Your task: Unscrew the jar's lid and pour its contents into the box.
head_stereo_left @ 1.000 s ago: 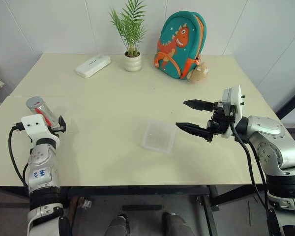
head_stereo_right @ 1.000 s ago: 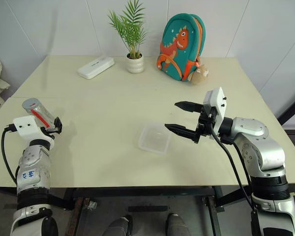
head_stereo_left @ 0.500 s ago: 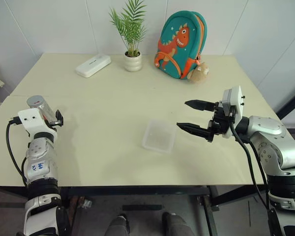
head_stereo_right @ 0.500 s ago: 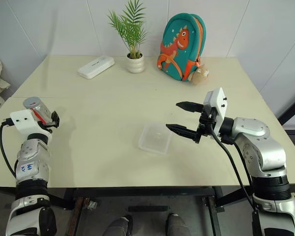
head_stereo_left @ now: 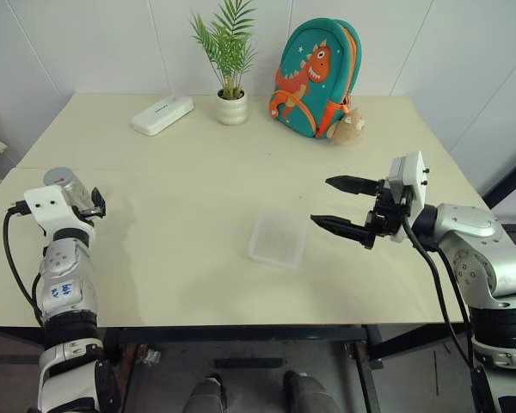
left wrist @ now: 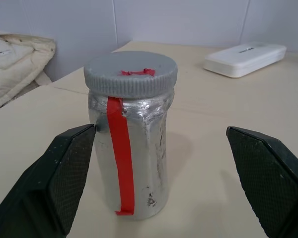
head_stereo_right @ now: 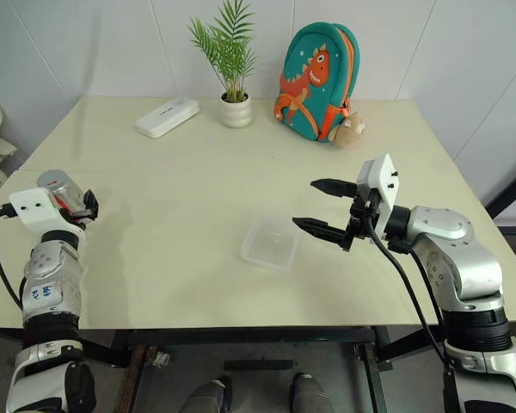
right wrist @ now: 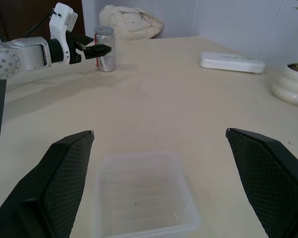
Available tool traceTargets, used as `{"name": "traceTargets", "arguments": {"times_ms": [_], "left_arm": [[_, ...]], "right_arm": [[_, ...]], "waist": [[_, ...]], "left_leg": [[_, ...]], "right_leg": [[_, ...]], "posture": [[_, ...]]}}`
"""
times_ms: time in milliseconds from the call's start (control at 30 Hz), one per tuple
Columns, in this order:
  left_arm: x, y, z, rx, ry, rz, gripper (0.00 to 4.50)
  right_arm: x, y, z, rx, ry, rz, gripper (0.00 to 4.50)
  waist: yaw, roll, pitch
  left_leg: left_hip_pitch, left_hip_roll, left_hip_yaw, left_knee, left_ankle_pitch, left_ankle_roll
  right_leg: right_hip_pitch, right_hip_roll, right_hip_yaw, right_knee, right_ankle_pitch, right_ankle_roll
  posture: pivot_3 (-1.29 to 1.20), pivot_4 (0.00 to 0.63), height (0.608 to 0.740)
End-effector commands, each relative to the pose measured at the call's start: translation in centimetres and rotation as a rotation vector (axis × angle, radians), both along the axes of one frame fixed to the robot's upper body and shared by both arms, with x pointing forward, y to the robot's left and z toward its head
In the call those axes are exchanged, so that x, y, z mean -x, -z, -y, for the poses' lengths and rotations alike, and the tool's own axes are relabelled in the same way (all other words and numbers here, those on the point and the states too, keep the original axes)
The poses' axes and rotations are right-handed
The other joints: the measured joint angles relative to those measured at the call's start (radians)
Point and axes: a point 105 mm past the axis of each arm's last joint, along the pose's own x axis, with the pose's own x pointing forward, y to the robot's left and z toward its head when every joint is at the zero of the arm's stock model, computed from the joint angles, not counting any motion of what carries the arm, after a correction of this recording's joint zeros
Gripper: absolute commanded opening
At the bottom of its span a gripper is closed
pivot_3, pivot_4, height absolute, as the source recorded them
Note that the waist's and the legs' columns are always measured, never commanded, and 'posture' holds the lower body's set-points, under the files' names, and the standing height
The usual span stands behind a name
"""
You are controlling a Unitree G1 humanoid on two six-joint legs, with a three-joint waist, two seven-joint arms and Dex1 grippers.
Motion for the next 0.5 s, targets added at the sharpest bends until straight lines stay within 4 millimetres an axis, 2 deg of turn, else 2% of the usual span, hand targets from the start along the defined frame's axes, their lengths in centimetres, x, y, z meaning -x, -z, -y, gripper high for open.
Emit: {"name": "traceTargets", "arguments": {"times_ms": [33, 267, 500], "left_arm": [[0.7, -1.9, -0.4, -0.025, -0.011, 0.058, 4.47], [1.2, -2.3, -1.4, -0.029, -0.026, 0.058, 4.47], [0.5, -2.3, -2.1, -0.03, -0.015, 0.028, 4.47]], "right_arm": [[0.3, -1.2, 0.3, 0.008, 0.013, 0.066, 4.5], [0.1, -1.2, 0.5, 0.008, 0.021, 0.069, 4.5], [-0.1, -1.3, 0.4, 0.009, 0.034, 0.076, 4.5]], "waist": [[0.0, 0.0, 0.0], [-0.001, 0.0, 0.0], [0.0, 0.0, 0.0]], "left_leg": [[0.0, 0.0, 0.0, 0.0, 0.0, 0.0], [0.0, 0.0, 0.0, 0.0, 0.0, 0.0], [0.0, 0.0, 0.0, 0.0, 0.0, 0.0]], "right_leg": [[0.0, 0.0, 0.0, 0.0, 0.0, 0.0], [0.0, 0.0, 0.0, 0.0, 0.0, -0.001], [0.0, 0.0, 0.0, -0.001, -0.001, -0.002]], "posture": [[0.0, 0.15, 0.74], [0.0, 0.15, 0.74], [0.0, 0.15, 0.74]]}}
